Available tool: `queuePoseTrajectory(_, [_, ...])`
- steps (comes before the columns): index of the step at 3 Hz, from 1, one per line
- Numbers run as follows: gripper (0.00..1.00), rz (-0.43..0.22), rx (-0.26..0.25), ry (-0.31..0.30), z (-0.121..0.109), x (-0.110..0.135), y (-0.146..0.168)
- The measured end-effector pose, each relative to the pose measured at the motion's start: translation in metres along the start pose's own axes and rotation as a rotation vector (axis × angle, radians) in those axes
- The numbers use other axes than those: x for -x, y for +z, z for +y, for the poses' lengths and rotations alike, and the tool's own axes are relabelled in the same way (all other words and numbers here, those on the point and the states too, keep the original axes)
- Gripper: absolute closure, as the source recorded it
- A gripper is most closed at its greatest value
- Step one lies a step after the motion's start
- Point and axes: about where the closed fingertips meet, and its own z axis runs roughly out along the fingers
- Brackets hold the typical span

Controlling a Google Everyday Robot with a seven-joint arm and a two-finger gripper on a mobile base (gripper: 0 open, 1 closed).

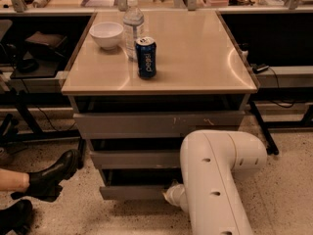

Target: Open bottom drawer

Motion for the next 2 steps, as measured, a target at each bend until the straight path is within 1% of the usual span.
queuePoseTrajectory(1, [1.00,0.005,0.005,0.012,0.0056,-0.0099,-0.0049])
queuePoseTrajectory(2, [1.00,0.008,0.009,0.026,0.0122,-0.0122,-0.0130])
